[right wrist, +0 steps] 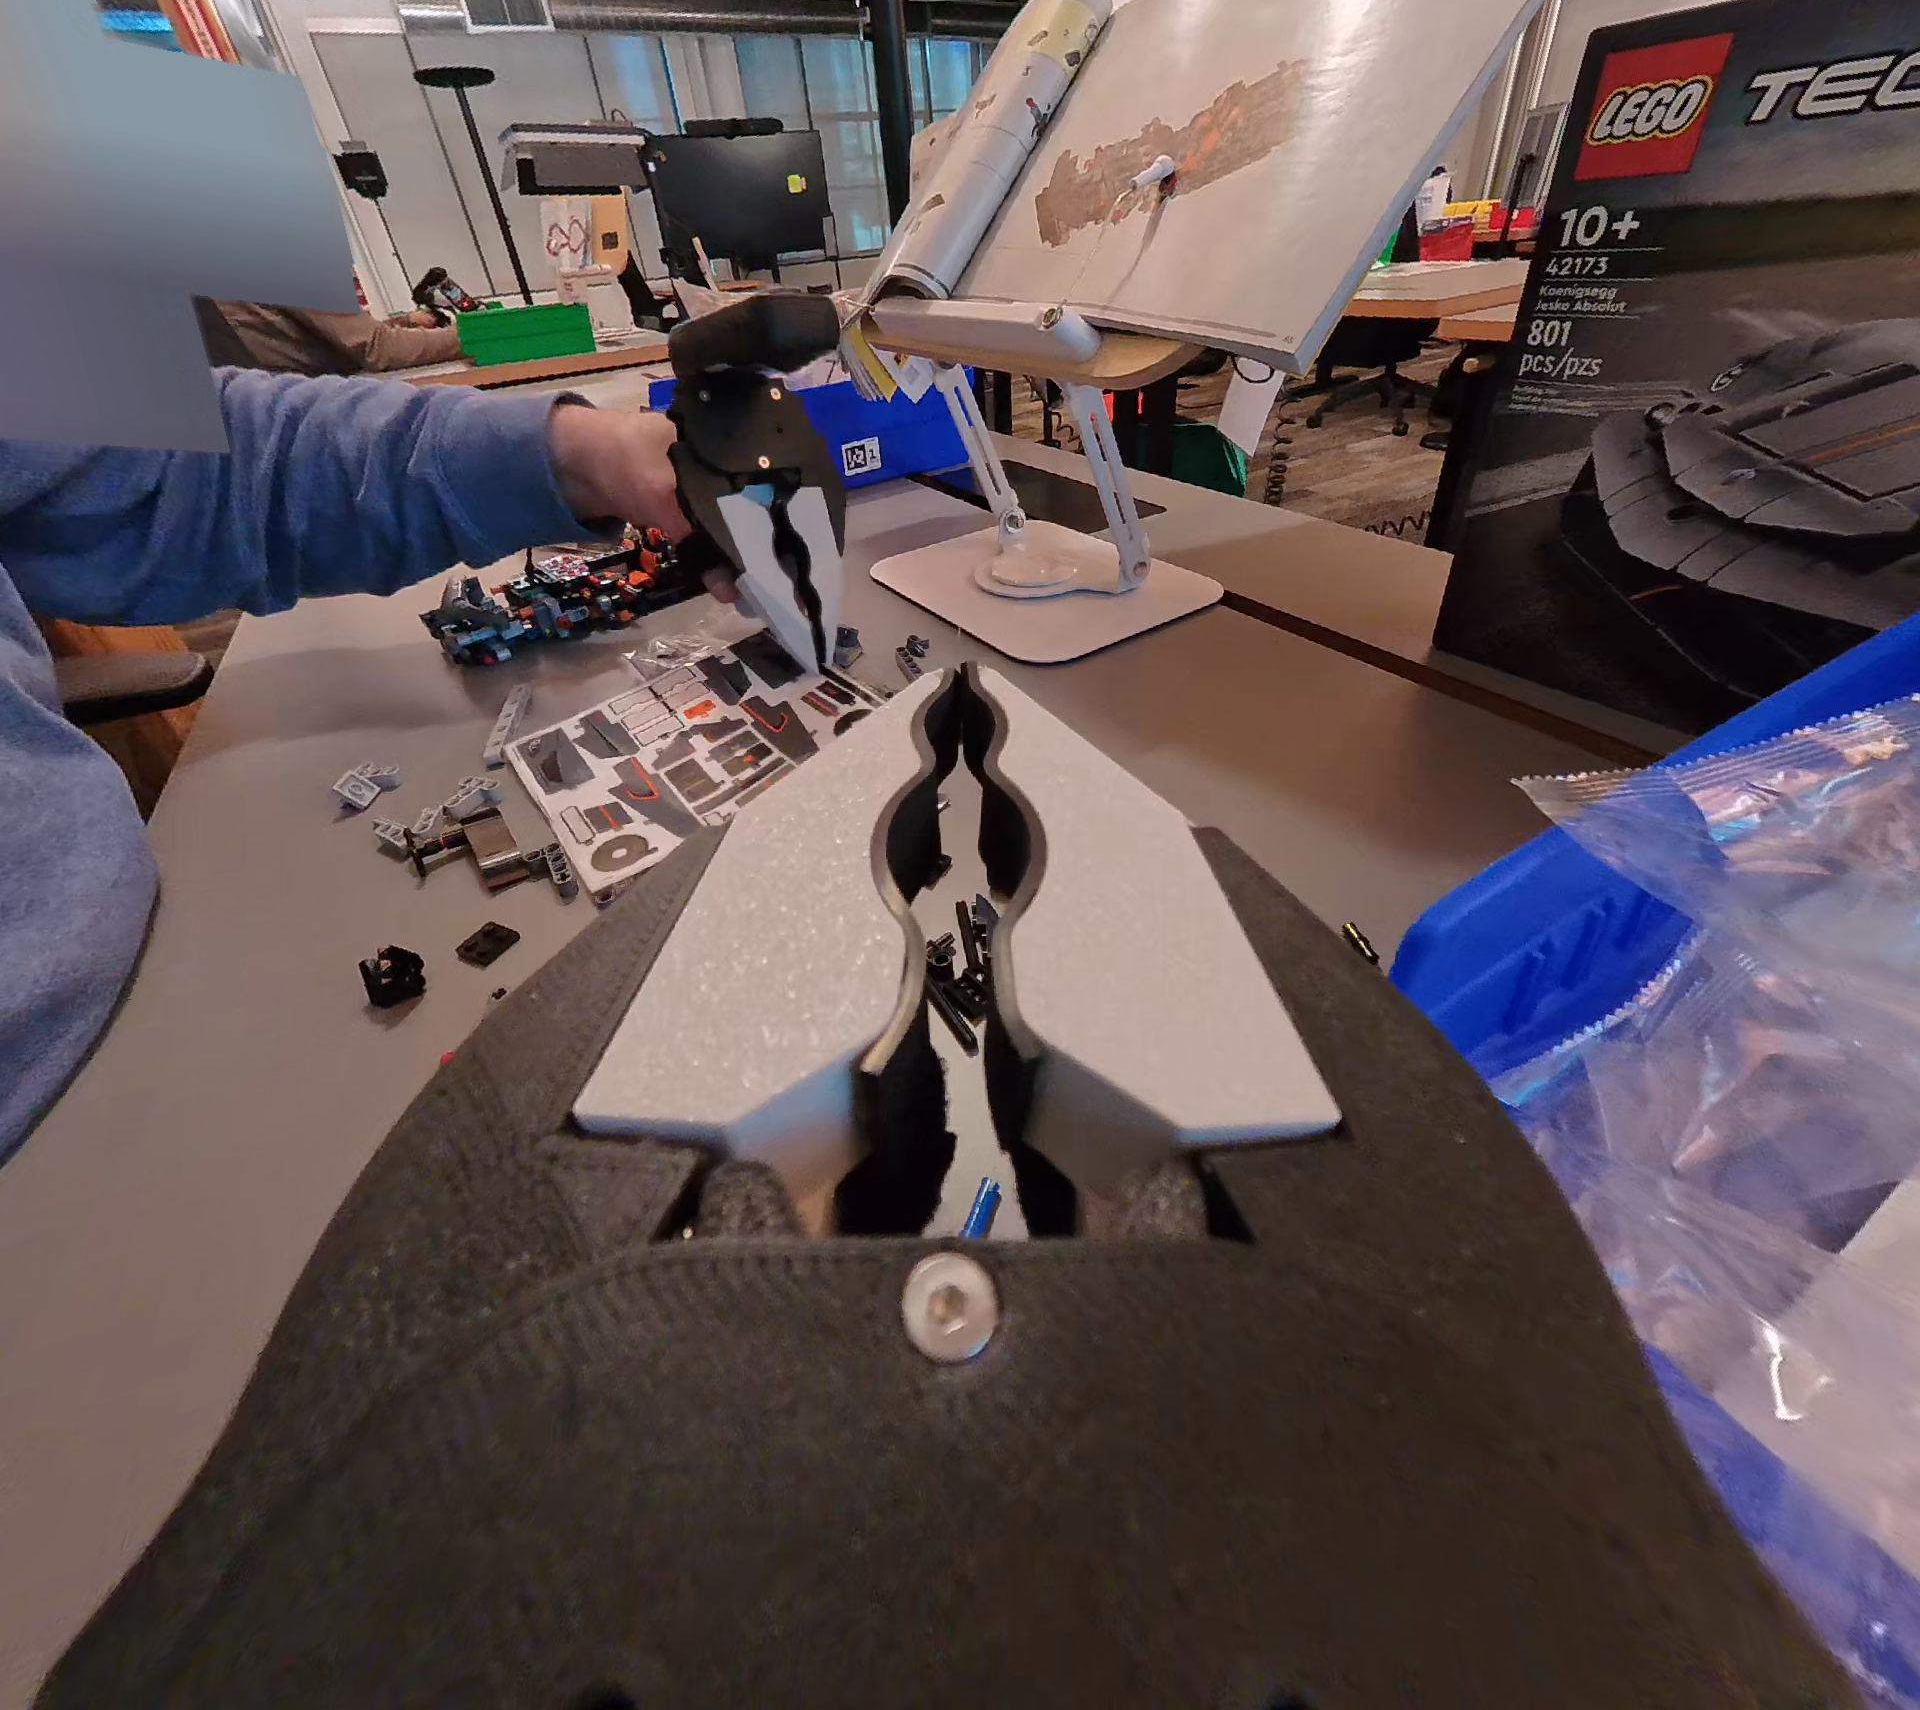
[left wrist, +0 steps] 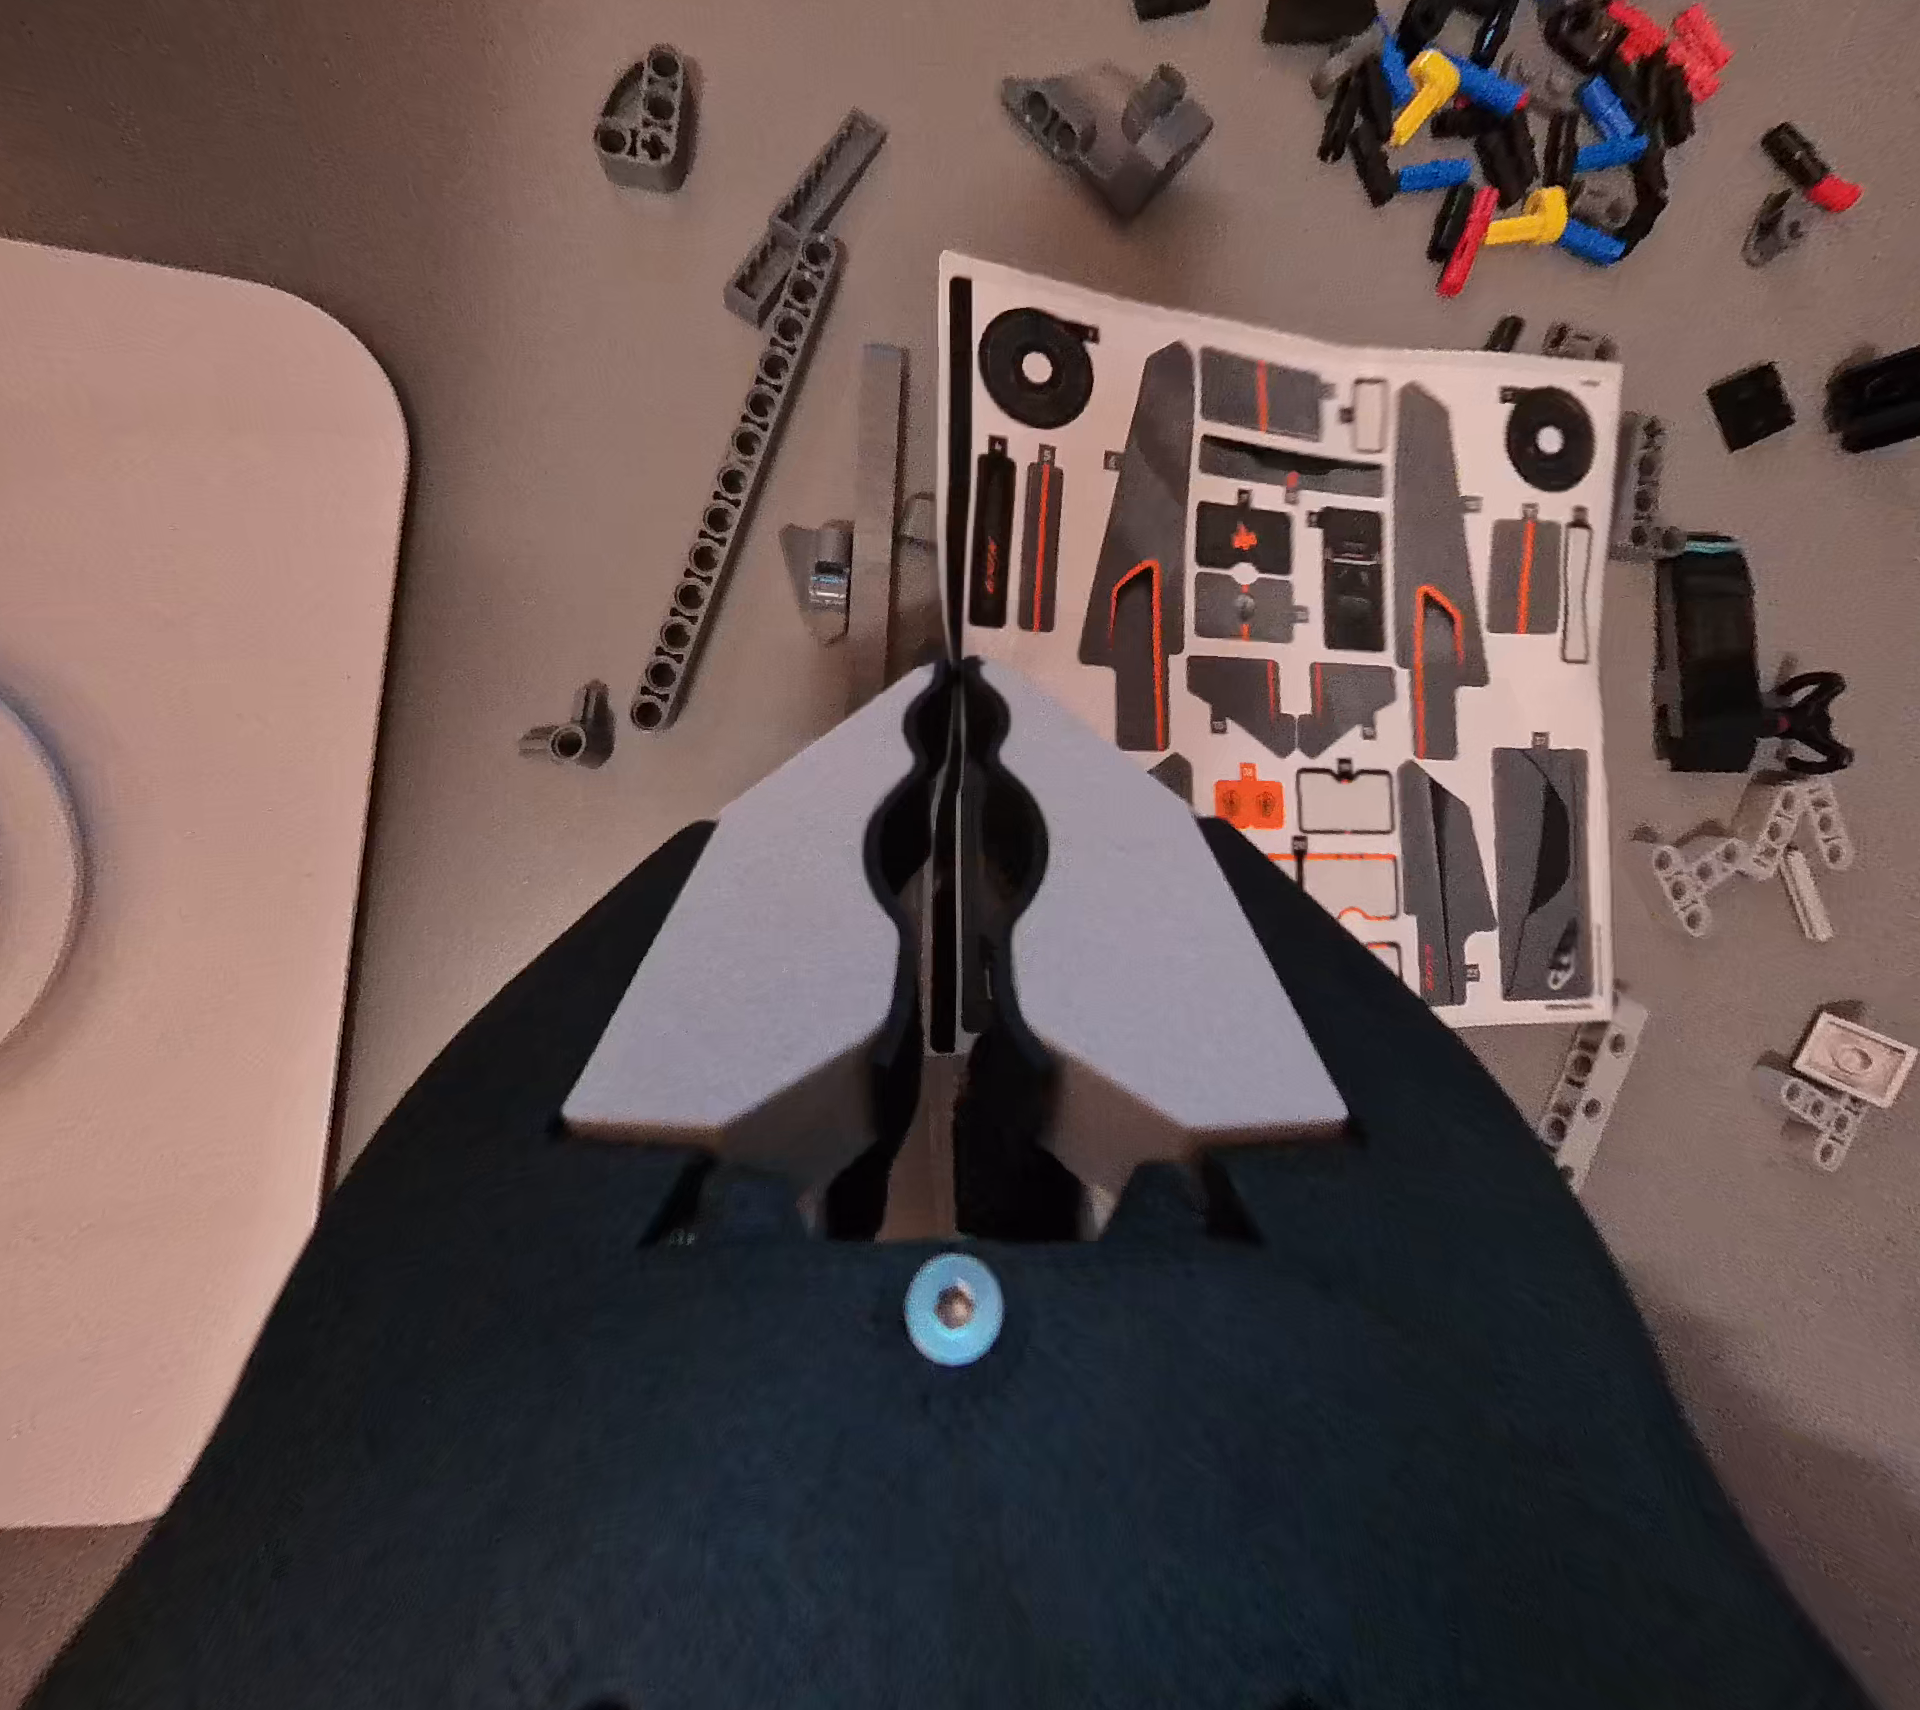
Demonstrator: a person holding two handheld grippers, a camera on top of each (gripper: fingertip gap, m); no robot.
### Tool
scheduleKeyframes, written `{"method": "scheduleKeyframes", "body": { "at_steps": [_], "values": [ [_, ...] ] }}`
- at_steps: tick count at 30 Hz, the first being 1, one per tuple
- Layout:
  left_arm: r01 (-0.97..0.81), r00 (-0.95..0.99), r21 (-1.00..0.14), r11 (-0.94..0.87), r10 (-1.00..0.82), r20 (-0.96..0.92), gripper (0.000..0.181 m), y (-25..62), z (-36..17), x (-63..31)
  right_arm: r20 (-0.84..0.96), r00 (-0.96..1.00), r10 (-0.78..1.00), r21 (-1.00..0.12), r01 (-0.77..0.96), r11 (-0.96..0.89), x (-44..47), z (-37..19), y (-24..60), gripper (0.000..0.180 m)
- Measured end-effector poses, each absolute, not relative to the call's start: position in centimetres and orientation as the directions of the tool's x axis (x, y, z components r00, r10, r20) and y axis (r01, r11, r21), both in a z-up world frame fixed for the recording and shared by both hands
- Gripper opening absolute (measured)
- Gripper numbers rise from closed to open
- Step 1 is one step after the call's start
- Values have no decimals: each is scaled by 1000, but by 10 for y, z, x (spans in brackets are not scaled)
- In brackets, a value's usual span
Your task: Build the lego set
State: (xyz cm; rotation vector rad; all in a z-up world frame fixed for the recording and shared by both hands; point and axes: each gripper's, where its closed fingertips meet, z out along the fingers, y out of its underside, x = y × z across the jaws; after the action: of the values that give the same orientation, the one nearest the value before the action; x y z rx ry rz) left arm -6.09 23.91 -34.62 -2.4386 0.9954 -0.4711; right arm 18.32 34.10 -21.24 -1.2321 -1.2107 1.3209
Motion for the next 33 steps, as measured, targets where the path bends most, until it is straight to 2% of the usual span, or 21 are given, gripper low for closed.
{"method": "scheduleKeyframes", "body": {
  "at_steps": [1, 8, 14, 21, 26, 33],
  "values": [
    [-559, 678, -546, -623, -724, 132, 0, 239, -343, -61, -81, -65, 995, -997, -6, -81, 183, -212, 341, 0],
    [-568, 654, -592, -571, -750, 96, 0, 229, -311, -61, -81, -69, 994, -997, -4, -81, 183, -212, 340, 0],
    [-567, 654, -649, -508, -756, 21, 0, 212, -245, -70, -86, -74, 994, -996, -5, -86, 182, -213, 340, 0],
    [-642, 690, -580, -501, -708, -151, 0, 191, -180, -122, -88, -84, 993, -996, 23, -86, 177, -220, 337, 0],
    [-657, 700, -526, -541, -697, -157, 0, 188, -178, -160, -88, -75, 993, -996, 33, -86, 177, -223, 339, 0],
    [-694, 703, -426, -581, -673, -229, 0, 209, -223, -200, -94, -64, 994, -995, 35, -92, 178, -224, 343, 0]
  ]
}}
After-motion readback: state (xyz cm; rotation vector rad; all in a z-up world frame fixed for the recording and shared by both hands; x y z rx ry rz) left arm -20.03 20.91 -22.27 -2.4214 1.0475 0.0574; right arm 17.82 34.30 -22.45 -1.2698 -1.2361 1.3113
